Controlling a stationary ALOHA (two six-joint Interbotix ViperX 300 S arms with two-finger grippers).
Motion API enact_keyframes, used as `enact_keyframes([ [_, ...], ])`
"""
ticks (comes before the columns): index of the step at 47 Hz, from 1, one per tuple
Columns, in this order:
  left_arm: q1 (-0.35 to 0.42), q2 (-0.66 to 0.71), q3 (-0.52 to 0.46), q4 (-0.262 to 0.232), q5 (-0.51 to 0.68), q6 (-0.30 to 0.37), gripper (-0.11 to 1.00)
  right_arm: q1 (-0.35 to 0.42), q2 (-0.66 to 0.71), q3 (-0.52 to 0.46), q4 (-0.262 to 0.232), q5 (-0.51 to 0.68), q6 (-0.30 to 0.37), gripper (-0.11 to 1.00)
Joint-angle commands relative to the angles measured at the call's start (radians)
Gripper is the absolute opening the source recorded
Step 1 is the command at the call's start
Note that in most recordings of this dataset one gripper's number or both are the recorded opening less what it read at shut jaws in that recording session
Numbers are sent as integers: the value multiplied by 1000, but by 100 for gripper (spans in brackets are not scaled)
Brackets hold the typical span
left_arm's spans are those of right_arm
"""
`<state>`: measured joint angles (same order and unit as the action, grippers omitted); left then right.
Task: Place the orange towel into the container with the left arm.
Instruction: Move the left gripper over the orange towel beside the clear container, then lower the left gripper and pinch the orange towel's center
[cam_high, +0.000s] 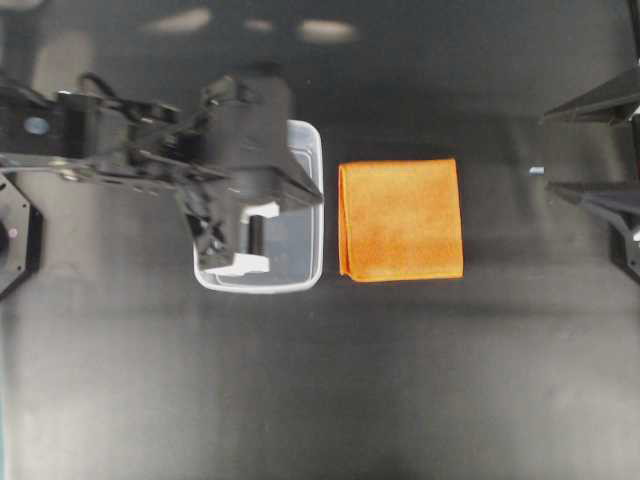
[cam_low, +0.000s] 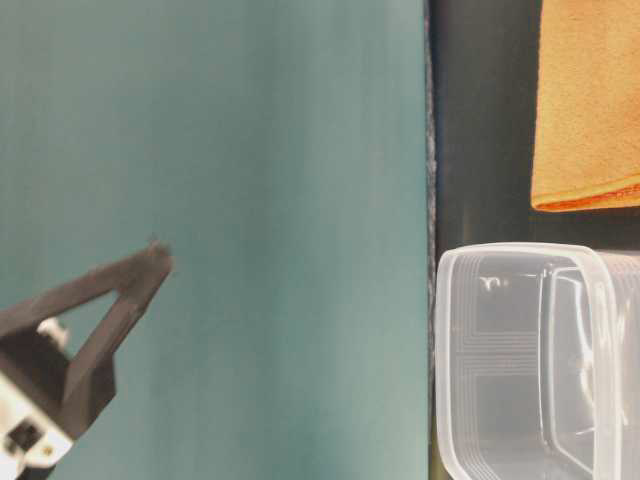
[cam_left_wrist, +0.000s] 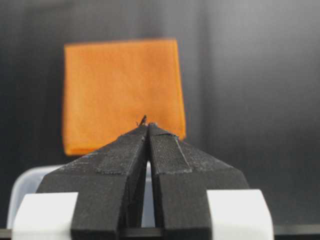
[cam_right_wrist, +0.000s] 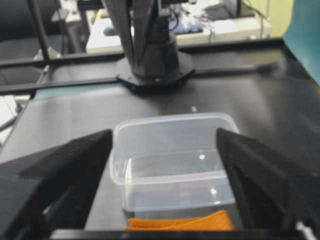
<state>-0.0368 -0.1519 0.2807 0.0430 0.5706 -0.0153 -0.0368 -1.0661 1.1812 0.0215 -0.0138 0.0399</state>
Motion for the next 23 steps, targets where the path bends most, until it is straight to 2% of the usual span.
enact_keyframes([
  [1,-2,43,-77,3,28,-2,4,-3,0,-20,8,-6,0,82],
  [5,-3,94,-117,3,43,-2,21,-3,-9,-18,8,-11,-2,79],
  [11,3,186,-204,2,78,-3,60,-3,-20,-14,8,-11,-2,78],
  [15,18,259,-272,3,130,0,82,-3,-28,-11,8,-11,-2,78],
  [18,25,307,-313,3,178,5,90,-3,-31,-9,6,-11,-2,78],
  [23,21,399,-374,3,239,29,91,-3,-40,-8,6,-12,-3,78],
])
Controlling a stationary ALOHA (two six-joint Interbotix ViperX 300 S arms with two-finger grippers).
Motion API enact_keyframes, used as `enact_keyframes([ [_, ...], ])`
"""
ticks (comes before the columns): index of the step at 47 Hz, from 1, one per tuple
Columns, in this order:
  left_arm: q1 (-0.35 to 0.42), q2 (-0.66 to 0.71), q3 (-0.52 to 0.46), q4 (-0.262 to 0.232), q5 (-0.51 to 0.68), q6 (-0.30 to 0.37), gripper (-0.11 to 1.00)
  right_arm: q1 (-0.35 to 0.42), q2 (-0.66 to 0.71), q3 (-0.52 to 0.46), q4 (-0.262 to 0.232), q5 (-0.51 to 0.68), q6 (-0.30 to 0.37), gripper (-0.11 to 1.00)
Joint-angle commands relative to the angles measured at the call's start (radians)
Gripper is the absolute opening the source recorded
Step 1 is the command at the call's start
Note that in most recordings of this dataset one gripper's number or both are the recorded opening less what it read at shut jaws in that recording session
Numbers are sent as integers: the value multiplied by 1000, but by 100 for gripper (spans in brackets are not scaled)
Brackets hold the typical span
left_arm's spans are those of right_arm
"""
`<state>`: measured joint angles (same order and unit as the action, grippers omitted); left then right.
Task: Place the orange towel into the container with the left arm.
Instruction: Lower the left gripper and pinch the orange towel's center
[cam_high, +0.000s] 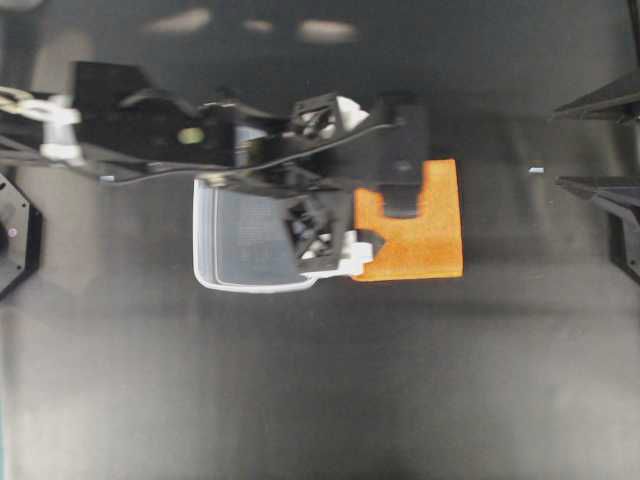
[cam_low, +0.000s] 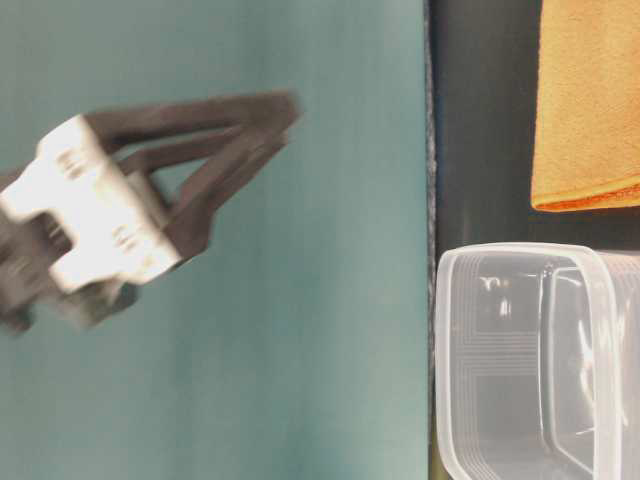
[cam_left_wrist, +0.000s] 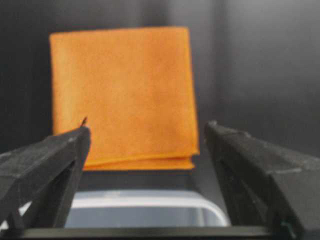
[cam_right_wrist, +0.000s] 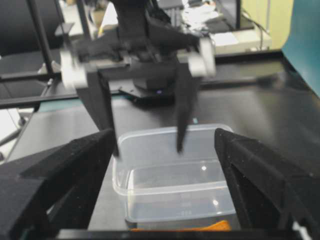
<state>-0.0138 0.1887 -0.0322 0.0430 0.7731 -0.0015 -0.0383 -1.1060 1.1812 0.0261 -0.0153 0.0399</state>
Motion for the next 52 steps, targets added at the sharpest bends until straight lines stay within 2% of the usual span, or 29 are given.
enact_keyframes([
  [1,-5,74,-71,2,43,20,91,-2,0,-8,2,-9,-3,78],
  [10,-5,199,-118,2,41,23,91,-2,-18,-3,2,-11,-3,78],
  [24,5,336,-137,2,-81,32,91,-2,-91,-5,2,-11,-3,78],
  [36,17,396,-137,3,-83,41,91,-2,-121,-5,2,-3,-2,78],
  [46,12,414,-129,2,-67,92,91,-2,-124,-5,2,-8,-3,78],
  [52,15,413,-123,2,-58,98,90,-2,-133,-8,2,-2,-3,78],
])
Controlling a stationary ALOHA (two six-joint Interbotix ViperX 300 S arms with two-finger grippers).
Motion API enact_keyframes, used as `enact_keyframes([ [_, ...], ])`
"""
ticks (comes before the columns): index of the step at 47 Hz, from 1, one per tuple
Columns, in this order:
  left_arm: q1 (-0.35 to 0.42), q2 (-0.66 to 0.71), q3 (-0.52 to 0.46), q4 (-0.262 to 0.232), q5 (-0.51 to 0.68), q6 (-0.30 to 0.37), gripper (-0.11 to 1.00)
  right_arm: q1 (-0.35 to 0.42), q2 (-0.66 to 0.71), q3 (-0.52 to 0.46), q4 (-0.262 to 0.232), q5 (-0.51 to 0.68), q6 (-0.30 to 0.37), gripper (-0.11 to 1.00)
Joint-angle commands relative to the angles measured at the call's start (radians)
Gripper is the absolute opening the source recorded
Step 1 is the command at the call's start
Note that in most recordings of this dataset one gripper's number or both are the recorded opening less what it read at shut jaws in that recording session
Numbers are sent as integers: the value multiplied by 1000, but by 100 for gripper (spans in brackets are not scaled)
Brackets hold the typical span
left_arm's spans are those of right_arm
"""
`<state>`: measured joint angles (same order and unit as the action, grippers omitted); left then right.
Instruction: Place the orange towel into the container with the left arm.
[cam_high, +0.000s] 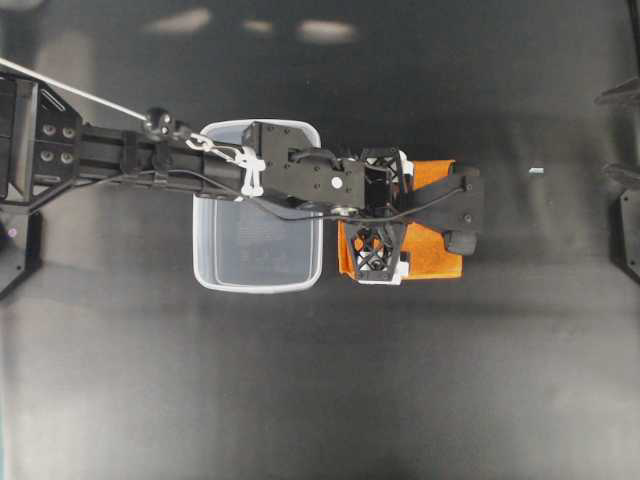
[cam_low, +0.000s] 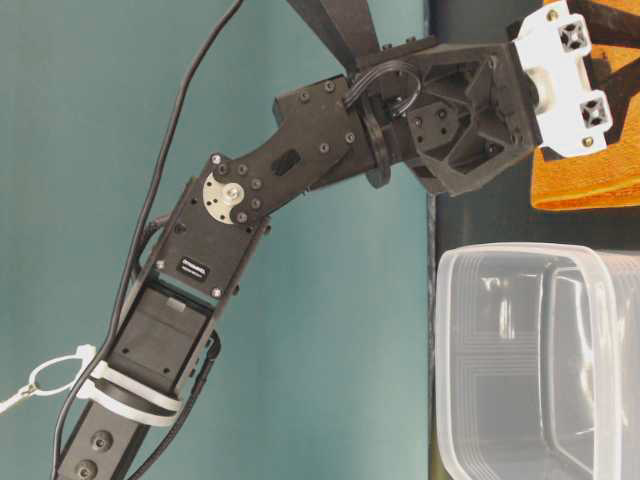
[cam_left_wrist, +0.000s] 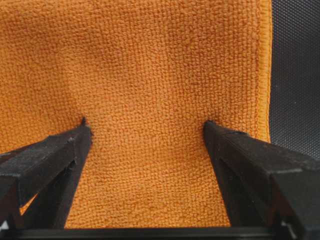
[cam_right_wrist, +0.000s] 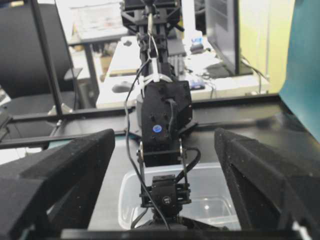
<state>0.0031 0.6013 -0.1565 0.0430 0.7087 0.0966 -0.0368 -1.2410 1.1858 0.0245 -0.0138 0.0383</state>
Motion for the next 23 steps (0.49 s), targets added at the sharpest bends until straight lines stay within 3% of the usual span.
enact_keyframes([
  [1,-2,0,2,3,8,0,89,-3,2,-12,3,-3,-2,78],
  [8,-3,-2,5,3,9,-3,72,-3,5,-8,3,-2,-2,78],
  [19,-12,-11,3,3,52,-5,14,-3,3,-8,3,-3,-2,78],
  [23,-12,-38,-2,3,52,-2,6,-3,2,-9,3,-3,-2,78],
])
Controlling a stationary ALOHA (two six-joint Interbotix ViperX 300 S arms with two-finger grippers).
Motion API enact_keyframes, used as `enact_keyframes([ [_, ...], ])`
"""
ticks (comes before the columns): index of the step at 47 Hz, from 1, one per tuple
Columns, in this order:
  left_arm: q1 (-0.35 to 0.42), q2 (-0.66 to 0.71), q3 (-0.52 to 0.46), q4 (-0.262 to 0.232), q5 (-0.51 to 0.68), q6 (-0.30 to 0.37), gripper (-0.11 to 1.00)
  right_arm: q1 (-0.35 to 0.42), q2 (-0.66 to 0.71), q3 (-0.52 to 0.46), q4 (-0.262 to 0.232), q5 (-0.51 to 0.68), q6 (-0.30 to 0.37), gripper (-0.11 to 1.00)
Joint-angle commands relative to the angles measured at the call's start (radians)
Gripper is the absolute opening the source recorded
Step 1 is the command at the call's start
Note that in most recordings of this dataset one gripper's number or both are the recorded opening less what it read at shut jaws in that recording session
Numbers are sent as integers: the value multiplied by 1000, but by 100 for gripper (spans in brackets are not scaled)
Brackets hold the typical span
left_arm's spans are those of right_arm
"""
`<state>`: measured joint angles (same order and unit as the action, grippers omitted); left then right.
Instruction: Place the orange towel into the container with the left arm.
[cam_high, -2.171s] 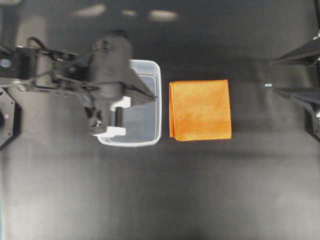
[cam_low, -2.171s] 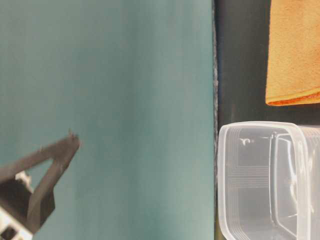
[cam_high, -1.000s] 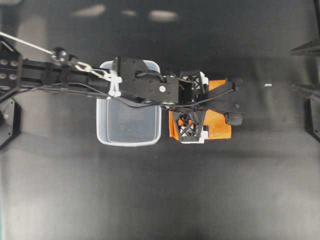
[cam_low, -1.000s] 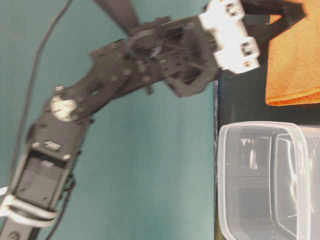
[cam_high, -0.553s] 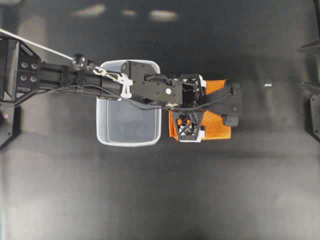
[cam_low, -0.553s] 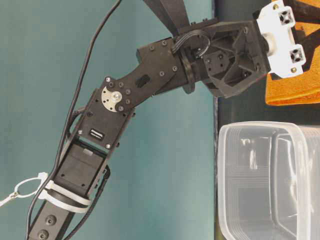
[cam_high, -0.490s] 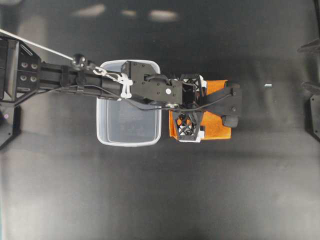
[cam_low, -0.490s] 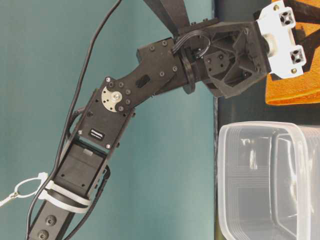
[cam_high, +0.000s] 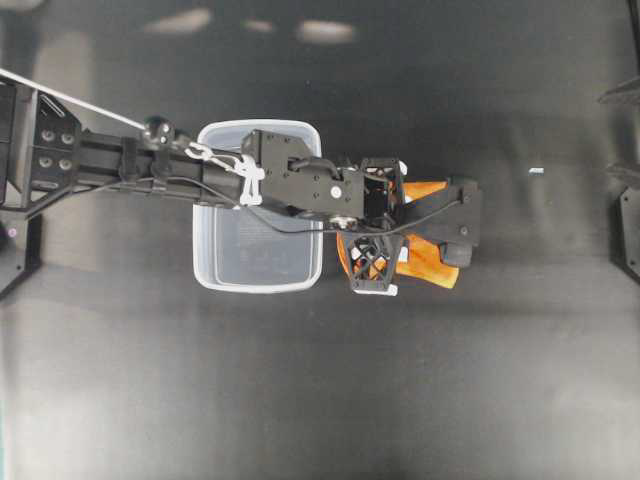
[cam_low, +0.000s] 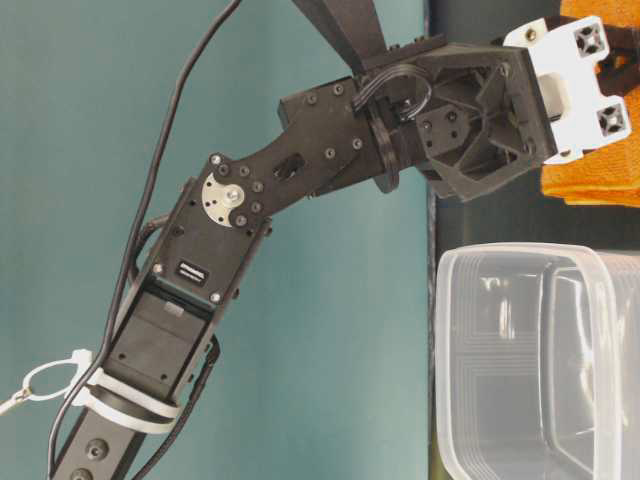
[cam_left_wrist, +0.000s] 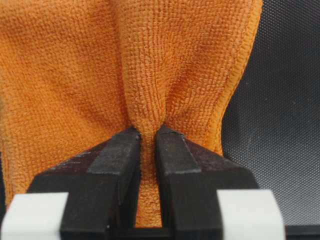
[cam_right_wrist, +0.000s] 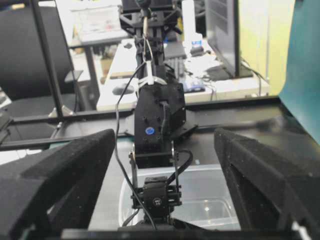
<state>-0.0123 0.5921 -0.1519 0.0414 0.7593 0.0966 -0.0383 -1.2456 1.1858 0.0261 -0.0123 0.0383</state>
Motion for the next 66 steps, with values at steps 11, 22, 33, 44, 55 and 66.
enact_keyframes([
  [11,2,-187,-51,3,46,3,6,-2,6,-8,2,-3,-2,78],
  [22,41,-419,-29,5,143,5,6,-2,5,-9,2,-3,0,77],
  [33,63,-612,166,5,224,5,6,-2,-3,-14,2,-6,2,77],
  [44,64,-732,399,5,109,6,6,-2,-5,-12,2,-5,2,77],
  [55,67,-747,488,5,80,8,6,-2,-5,-12,2,-11,2,77],
  [66,81,-736,529,5,74,9,6,-2,-3,-12,3,-17,2,77],
])
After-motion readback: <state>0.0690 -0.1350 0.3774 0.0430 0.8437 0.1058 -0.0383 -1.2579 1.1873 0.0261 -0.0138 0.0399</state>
